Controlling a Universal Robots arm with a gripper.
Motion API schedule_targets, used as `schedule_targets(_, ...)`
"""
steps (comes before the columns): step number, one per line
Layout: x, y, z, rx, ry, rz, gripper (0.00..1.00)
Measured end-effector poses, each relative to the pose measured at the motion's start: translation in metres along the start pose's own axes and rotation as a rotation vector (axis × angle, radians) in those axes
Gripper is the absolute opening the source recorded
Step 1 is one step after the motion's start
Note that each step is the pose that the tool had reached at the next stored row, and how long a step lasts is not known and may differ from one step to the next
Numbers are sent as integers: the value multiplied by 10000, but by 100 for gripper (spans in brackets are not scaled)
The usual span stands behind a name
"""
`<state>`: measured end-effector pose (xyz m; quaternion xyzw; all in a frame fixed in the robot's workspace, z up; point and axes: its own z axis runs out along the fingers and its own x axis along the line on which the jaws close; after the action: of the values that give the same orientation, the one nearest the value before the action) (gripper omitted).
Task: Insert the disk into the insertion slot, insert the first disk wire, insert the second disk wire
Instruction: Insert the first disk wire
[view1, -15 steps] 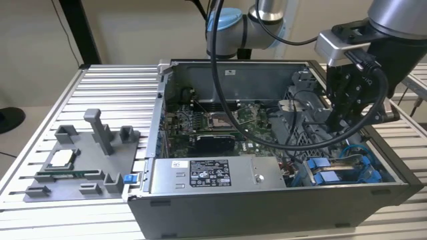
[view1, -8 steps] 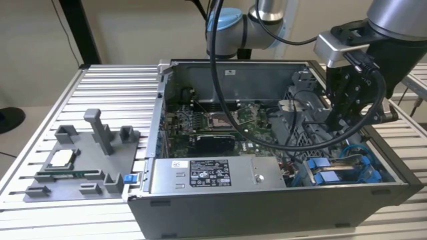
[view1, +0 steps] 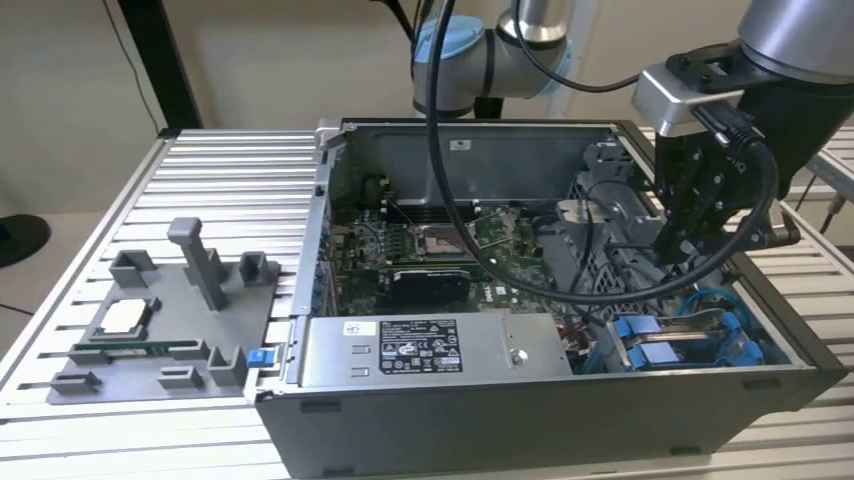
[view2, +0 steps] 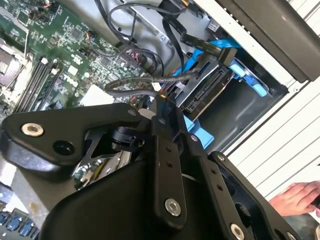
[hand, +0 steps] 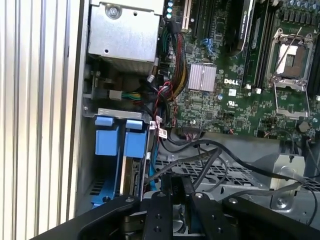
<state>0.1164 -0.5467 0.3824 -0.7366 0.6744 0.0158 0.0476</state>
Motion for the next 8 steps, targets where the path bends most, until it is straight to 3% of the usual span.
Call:
schedule_targets(3,13,-62,8,-191,37,15,0)
schedule_targets(8,39,-166,15,-602,125,47,0)
